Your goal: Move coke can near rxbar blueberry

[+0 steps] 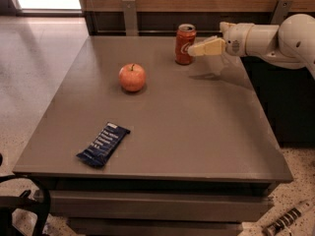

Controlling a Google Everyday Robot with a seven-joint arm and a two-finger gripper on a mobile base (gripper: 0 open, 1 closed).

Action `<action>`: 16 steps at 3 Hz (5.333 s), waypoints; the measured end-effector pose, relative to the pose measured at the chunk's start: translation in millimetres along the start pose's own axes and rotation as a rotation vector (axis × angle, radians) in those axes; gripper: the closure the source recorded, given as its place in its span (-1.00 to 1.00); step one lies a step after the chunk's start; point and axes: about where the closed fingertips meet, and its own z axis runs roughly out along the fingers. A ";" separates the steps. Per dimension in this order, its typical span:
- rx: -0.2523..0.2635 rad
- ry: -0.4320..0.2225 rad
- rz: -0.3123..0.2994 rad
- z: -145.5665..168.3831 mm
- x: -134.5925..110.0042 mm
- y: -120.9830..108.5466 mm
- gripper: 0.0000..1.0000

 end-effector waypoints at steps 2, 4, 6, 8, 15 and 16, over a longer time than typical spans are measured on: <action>-0.016 -0.100 0.050 40.1 9.9 -6.1 -1.00; -0.037 -0.121 0.050 58.0 9.3 -1.6 -0.19; -0.049 -0.121 0.051 64.8 8.8 3.4 0.90; -0.059 -0.124 0.055 66.3 6.6 5.3 1.00; -0.242 -0.114 -0.002 -95.3 -12.5 173.1 1.00; -0.353 -0.150 -0.021 -97.2 -3.5 223.0 1.00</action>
Offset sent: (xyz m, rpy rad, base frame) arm 0.0441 0.0310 -0.0259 0.1660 -0.0426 0.0127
